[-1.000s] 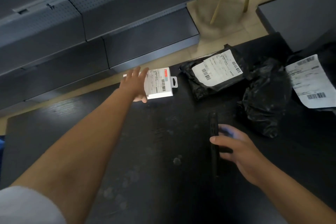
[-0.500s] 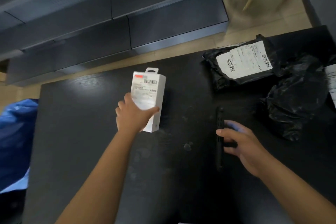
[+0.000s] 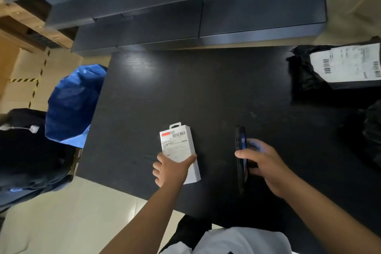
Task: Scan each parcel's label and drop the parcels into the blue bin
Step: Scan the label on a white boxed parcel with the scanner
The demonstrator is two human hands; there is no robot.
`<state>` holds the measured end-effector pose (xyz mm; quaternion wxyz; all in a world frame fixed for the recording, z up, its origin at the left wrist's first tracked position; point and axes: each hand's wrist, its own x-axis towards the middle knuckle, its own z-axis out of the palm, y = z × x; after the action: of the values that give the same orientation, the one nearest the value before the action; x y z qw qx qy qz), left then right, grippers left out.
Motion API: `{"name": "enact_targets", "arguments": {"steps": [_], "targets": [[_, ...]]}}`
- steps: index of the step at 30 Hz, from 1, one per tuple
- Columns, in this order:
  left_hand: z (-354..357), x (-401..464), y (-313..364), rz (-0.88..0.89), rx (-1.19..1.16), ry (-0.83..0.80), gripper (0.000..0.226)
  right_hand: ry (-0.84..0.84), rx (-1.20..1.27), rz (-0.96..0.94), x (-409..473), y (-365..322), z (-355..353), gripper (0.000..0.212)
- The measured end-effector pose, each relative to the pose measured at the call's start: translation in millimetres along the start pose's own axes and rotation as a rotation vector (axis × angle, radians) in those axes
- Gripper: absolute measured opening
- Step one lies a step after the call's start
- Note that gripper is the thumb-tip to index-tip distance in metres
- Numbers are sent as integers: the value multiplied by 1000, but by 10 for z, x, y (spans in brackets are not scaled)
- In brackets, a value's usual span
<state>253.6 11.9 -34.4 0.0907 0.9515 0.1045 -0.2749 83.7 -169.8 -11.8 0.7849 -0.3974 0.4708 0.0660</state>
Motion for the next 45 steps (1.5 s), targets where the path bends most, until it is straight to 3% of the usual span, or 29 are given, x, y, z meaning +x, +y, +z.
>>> {"name": "enact_targets", "arguments": {"steps": [4,7,9,15,18,21,26,30,36,45], "targets": [[-155,194,-121,52,-158,-85,103,10,-52,12,-72,108,211,62],[-410,452,-185,145,-352,-237,85,31,-87,-5,-179,160,343,58],[-560,610,-194,212,-347,-347,77,62,-123,-17,-274,188,432,58],[-745,986,-125,388,-356,-567,84,168,-259,-60,-646,215,735,47],[-714,1129,-157,476,-356,-670,67,214,-402,-41,-820,220,931,58],[-632,1264,-222,546,-411,-725,57,267,-619,-17,-943,199,1155,51],[-493,1393,-360,653,-527,-725,50,375,-967,116,-1023,102,1580,63],[-370,1531,-388,746,-509,-698,46,438,-1258,229,-1007,56,1925,54],[-327,1596,-379,794,-492,-687,49,415,-1420,367,-964,20,2255,49],[-374,1521,-354,780,-501,-694,46,412,-1513,431,-1019,5,2405,46]]}}
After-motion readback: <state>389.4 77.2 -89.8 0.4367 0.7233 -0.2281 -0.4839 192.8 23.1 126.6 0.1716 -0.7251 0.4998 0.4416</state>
